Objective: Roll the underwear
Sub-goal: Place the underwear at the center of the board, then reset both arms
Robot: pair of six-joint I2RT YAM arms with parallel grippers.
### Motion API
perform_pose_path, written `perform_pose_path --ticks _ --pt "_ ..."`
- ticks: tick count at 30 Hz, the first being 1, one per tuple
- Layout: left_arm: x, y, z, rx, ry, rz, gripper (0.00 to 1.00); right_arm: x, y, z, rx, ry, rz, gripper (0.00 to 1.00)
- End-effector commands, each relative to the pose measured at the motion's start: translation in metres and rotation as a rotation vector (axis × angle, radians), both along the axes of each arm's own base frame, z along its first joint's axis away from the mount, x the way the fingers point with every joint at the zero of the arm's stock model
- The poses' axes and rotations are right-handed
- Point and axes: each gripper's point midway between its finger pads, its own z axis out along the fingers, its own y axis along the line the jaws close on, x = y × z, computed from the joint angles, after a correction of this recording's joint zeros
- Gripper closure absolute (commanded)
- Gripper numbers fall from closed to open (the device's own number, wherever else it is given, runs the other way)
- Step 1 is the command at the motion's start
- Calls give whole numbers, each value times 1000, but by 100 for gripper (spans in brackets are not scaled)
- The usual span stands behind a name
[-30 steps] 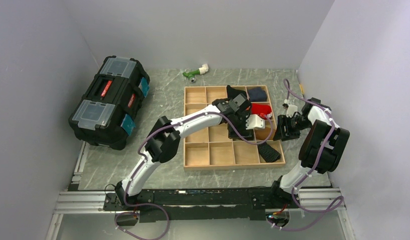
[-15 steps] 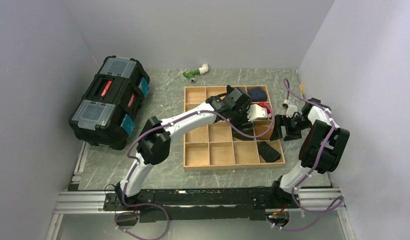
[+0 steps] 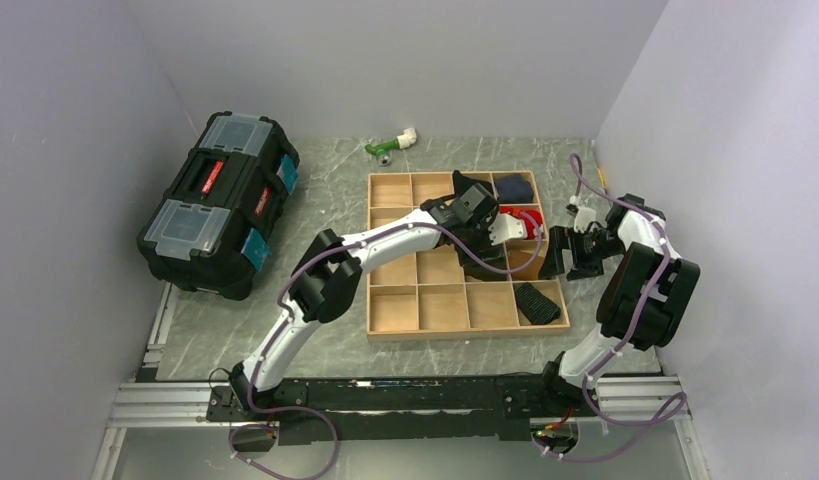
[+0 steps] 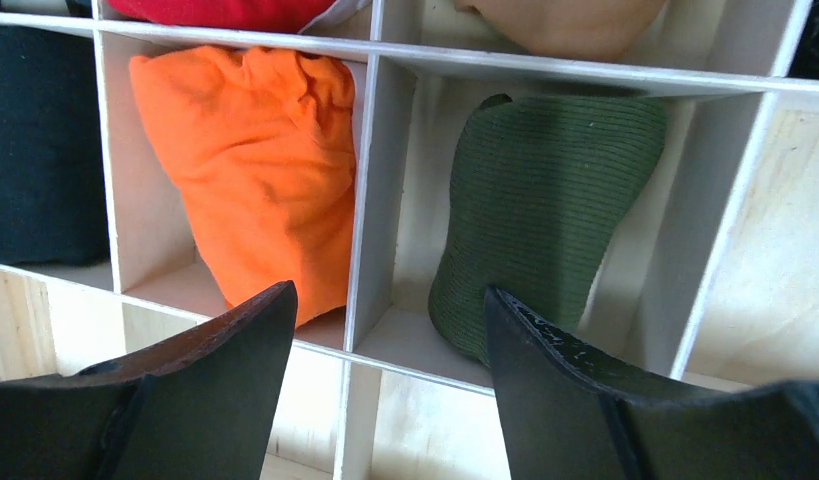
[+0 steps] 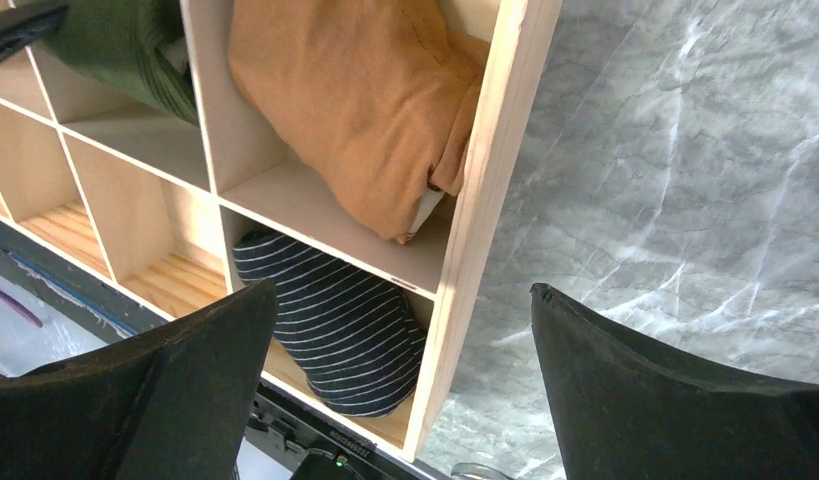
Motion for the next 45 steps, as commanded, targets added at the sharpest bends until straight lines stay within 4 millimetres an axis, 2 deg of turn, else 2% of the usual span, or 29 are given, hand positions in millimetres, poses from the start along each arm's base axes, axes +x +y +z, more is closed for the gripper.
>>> perform_pose_path --ticks 1,6,11,20,24,29,34,38,43,45 --pt "10 4 -5 21 -40 23 27 13 0 32 12 -108 11 0" --pt "10 12 -19 46 -20 35 27 16 3 42 30 -136 16 0" --pt "9 9 -6 14 -14 35 27 15 5 42 41 -134 18 0" --pt "9 -5 36 -83 -7 50 25 16 10 52 62 -178 31 0" --pt "8 -7 62 -140 -18 65 24 19 11 65 47 -237 40 0" --pt "12 1 103 -221 -63 128 22 23 11 87 11 -333 45 0" --pt "14 26 156 -321 -117 210 16 26 10 103 -20 -405 38 0" --pt "15 57 192 -390 -157 265 11 30 10 114 -36 -453 28 0" --pt "10 118 220 -444 -206 337 1 38 7 134 -65 -538 -3 0" --pt "6 146 229 -459 -231 364 1 42 7 144 -77 -581 -16 0"
